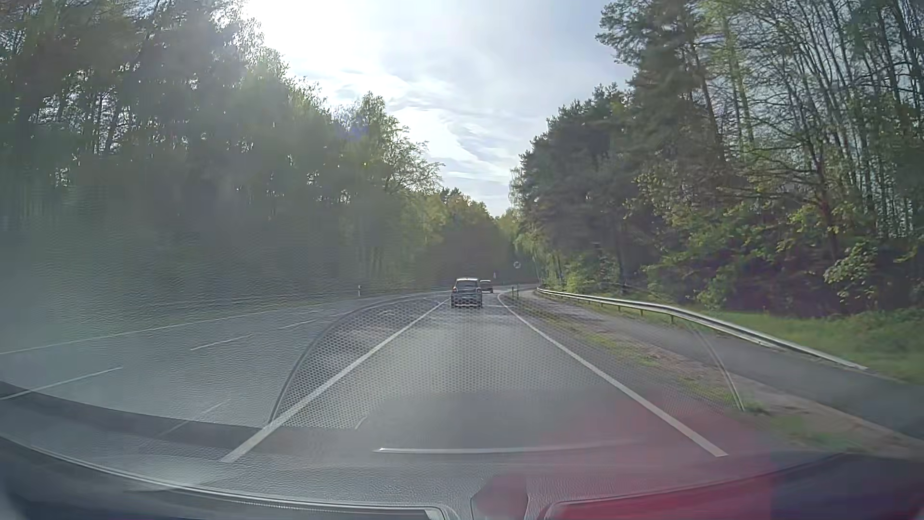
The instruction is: Follow the waypoints while adhering to traffic rules and regulations
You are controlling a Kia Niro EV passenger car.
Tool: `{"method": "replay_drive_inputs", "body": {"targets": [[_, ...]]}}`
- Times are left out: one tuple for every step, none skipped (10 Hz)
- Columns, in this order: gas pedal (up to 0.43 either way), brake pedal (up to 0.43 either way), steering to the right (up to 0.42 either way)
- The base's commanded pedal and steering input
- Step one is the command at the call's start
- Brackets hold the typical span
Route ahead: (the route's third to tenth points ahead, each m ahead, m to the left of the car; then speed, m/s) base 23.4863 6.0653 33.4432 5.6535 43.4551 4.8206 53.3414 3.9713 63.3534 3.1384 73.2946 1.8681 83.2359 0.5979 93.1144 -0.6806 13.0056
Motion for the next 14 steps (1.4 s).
{"method": "replay_drive_inputs", "body": {"targets": [[0.189,0.000,0.001],[0.189,0.000,0.002],[0.189,0.000,0.002],[0.189,0.000,0.002],[0.189,0.000,0.002],[0.189,0.000,0.002],[0.189,0.000,0.002],[0.189,0.000,0.002],[0.189,0.000,0.002],[0.189,0.000,0.002],[0.189,0.000,0.002],[0.189,0.000,0.002],[0.189,0.000,0.002],[0.189,0.000,0.002]]}}
